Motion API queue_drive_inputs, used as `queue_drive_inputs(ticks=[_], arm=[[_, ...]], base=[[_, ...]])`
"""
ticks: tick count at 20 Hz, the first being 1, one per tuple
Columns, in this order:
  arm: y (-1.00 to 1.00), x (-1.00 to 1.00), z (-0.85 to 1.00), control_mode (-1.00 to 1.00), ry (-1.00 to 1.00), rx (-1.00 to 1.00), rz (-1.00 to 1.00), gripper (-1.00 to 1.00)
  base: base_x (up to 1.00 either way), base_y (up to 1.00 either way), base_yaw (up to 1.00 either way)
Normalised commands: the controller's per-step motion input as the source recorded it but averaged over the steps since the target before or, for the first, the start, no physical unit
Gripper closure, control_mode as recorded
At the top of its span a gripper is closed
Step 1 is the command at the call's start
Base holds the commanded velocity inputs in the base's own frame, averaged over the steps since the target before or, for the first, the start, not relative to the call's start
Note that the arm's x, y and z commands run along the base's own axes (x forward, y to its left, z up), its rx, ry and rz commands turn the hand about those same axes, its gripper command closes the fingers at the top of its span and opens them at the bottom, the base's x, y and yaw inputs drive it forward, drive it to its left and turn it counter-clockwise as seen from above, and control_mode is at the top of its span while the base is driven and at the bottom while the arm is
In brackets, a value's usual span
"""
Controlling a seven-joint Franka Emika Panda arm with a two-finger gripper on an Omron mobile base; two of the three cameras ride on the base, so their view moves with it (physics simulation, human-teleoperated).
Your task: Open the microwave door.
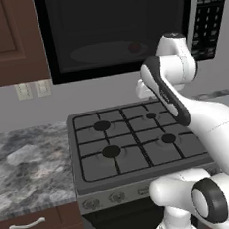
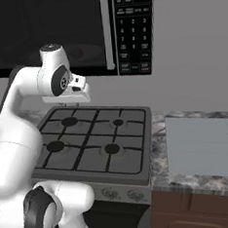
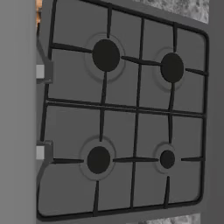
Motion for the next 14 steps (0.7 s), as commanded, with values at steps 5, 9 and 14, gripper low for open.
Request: queue_drive_inputs(ticks=[5,9,14], arm=[[-0.26,-0.18,0.11,-1.0,-0.19,0.04,0.0,-1.0],[-0.45,-0.32,0.28,-1.0,-0.38,0.05,0.0,-1.0],[-0.44,-0.28,0.42,-1.0,-0.32,0.02,0.0,-1.0]], base=[[0.0,0.0,0.0],[0.0,0.0,0.0],[0.0,0.0,0.0]])
